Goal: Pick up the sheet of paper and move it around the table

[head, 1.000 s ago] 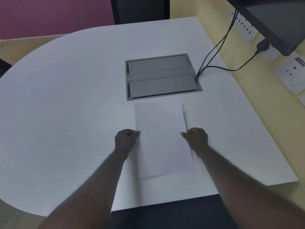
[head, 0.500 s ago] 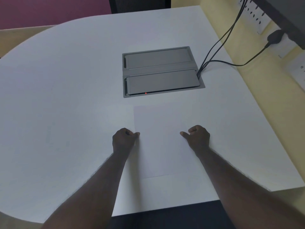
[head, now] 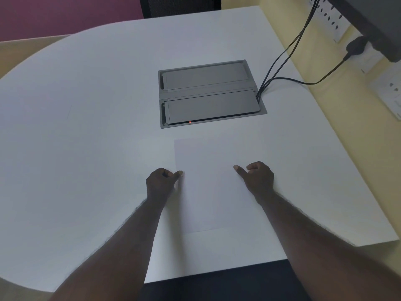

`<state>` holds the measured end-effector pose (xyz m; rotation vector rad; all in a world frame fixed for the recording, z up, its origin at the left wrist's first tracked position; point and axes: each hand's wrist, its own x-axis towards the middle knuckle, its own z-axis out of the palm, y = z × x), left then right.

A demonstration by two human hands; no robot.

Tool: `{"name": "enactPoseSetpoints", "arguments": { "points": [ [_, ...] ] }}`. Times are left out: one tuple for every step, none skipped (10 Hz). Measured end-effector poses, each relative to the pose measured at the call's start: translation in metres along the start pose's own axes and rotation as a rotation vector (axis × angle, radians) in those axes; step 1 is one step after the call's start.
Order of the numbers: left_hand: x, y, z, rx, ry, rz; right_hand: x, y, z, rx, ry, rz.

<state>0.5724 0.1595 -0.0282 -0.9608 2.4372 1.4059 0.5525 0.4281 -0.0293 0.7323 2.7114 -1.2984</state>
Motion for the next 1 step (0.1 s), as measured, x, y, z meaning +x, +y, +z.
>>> {"name": "enactPoseSetpoints", "arguments": {
  "points": [
    [-0.0049, 0.003, -0.0046, -0.043, 0.012, 0.01, -0.0057, -0.0088, -0.0055, -0.002, 0.025, -0.031]
  ]
}}
